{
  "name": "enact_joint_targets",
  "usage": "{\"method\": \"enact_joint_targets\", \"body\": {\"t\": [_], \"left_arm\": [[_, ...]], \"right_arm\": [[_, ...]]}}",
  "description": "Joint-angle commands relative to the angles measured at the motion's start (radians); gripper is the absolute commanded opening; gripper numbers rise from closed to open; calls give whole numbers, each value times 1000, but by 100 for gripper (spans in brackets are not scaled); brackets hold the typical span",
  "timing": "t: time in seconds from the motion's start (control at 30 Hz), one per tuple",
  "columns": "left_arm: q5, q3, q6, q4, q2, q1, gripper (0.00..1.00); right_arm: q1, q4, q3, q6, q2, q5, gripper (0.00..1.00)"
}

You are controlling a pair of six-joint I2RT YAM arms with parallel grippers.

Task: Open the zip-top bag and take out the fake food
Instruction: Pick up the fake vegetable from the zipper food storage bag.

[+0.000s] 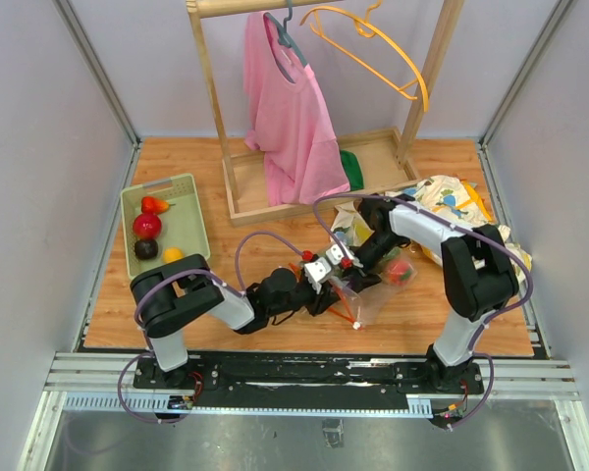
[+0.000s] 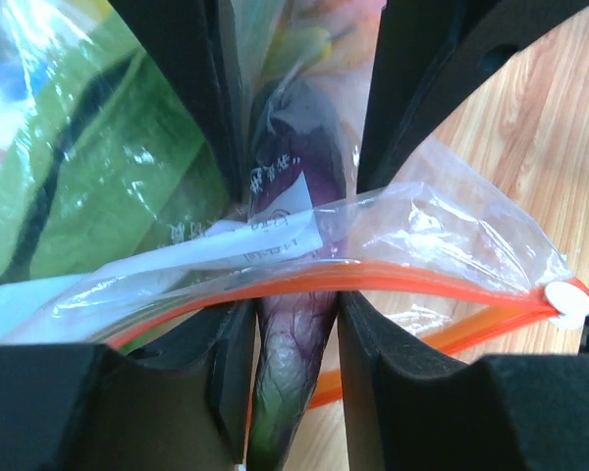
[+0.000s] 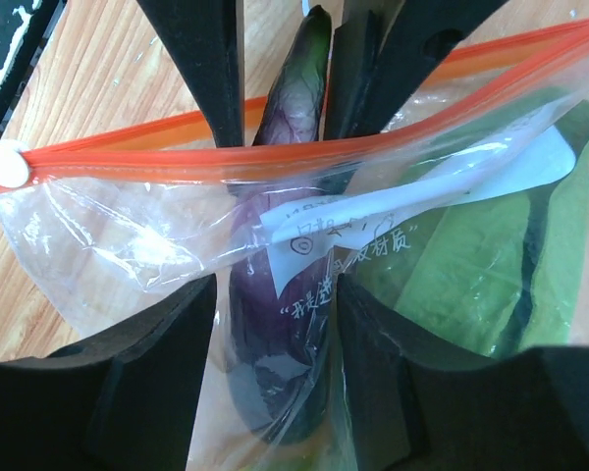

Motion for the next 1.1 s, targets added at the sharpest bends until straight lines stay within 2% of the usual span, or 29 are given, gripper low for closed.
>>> {"method": "enact_joint_targets", "body": {"t": [0.0, 0.13, 0.23, 0.53, 0.8, 1.07], "left_arm": [[-15, -35, 32, -86, -53, -9, 0], [-21, -63, 37, -105, -95, -10, 0], [-15, -65, 41, -131, -115, -10, 0], [11, -57, -3, -266, -203, -9, 0], [20, -108, -74, -448, -393, -9, 0], [49, -100, -80, -777, -634, -8, 0]], "right_arm": [[-7, 23, -33, 57, -66, -40, 58], [-52, 47, -72, 60, -108, -65, 70], [-76, 65, -95, 74, -131, -78, 73], [-157, 72, -154, 98, -211, -130, 74], [-186, 70, -189, 112, -240, -162, 74], [-208, 107, -195, 154, -221, -165, 73]]}}
